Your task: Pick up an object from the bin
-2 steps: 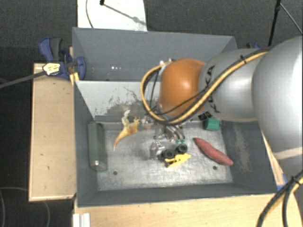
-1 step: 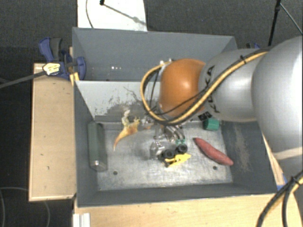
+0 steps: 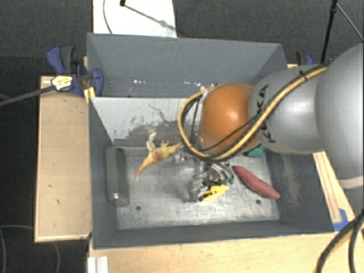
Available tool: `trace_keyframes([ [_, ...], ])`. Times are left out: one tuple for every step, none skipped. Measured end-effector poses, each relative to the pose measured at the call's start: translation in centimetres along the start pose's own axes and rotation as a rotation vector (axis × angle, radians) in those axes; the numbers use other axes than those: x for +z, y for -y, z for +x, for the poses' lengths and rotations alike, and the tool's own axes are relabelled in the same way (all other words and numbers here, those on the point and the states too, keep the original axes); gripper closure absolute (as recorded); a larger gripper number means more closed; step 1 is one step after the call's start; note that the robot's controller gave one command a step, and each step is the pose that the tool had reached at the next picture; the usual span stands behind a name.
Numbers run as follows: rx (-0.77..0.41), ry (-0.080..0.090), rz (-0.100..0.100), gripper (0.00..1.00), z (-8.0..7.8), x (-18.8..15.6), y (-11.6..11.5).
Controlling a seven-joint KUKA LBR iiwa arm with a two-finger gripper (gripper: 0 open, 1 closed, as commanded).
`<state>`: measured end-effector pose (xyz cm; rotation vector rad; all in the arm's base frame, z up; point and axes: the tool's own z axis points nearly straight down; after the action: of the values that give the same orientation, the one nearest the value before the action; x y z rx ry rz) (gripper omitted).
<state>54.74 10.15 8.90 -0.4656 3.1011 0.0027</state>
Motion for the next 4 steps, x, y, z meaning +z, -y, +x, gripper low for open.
trace_keyframes([
  [0.267,0.004,-0.003,1.00,0.1,1.4,4.6],
  [0.268,0.004,-0.003,1.00,0.1,1.4,4.6],
  [0.280,-0.008,0.001,1.00,-0.9,-2.5,2.3],
  [0.354,-0.001,0.007,0.00,0.9,-4.9,13.1],
])
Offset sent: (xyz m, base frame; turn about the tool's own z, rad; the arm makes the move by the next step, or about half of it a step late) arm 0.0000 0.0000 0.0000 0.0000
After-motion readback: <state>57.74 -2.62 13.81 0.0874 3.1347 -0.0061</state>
